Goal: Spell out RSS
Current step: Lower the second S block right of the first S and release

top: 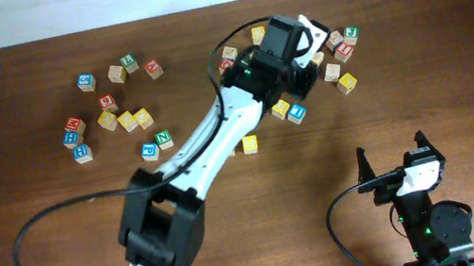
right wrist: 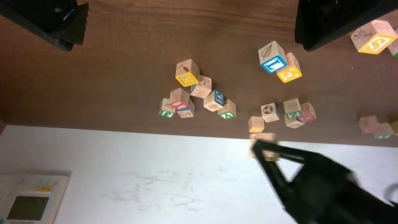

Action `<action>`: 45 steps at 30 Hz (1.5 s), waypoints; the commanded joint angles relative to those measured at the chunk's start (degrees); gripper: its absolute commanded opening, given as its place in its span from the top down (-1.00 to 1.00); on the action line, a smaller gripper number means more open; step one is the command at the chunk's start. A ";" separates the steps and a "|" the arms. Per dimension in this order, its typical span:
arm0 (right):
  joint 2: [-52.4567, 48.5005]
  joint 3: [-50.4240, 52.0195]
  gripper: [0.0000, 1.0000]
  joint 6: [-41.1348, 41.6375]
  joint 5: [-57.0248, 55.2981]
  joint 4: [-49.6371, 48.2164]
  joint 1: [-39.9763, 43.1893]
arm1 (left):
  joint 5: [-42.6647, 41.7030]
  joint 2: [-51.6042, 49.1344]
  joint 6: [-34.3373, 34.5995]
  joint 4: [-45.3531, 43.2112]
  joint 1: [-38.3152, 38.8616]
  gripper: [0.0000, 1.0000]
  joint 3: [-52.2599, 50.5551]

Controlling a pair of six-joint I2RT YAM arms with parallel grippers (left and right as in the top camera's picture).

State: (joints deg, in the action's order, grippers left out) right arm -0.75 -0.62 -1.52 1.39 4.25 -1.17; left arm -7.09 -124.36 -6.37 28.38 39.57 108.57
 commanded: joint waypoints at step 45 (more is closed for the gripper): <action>0.02 0.31 -0.97 0.26 -0.11 0.26 -0.33 | 12.46 3.28 46.21 8.48 1.25 0.72 -19.63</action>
State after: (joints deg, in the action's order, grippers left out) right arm -0.86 -0.62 -1.48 1.41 4.23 -1.17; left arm 4.05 -122.78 38.89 36.80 40.42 90.11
